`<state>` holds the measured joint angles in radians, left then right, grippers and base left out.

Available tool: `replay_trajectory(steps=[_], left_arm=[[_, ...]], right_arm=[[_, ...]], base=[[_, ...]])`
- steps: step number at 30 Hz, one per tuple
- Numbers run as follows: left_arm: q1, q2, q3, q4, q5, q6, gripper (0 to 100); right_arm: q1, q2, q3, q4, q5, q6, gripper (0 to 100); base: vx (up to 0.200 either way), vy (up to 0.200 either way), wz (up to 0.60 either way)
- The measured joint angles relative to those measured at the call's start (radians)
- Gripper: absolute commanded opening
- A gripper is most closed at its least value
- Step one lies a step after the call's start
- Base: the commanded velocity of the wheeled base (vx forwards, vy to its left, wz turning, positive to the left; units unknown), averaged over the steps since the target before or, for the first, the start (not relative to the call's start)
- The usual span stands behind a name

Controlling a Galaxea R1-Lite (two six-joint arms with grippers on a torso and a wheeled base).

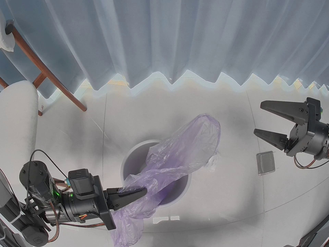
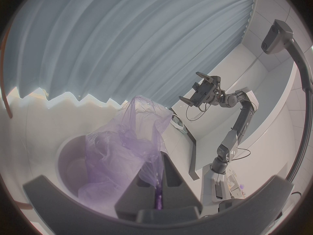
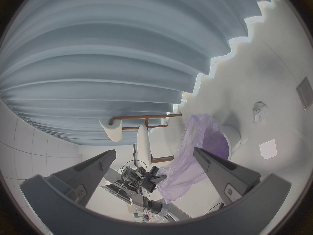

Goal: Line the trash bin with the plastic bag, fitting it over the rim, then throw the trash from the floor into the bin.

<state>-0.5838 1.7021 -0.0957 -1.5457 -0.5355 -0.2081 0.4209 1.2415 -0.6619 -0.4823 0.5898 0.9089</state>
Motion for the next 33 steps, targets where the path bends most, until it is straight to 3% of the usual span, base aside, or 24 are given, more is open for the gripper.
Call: replay_trajectory(steps=[12,24,33], left_arm=[[0.001,0.004,0.0,0.0,0.002,0.0,0],[-0.001,0.01,0.0,-0.001,0.002,0.001,0],[-0.016,0.011,0.005,-0.001,0.002,0.002,0]], right_arm=[[0.05,0.114,-0.017,-0.003,-0.016,-0.069,100],[0.11,0.197,-0.02,-0.031,-0.161,-0.073,100],[0.117,0.232,-0.016,-0.071,-0.177,-0.072,100]], base=[[0.0,0.0,0.0],[0.0,0.0,0.0],[0.0,0.0,0.0]])
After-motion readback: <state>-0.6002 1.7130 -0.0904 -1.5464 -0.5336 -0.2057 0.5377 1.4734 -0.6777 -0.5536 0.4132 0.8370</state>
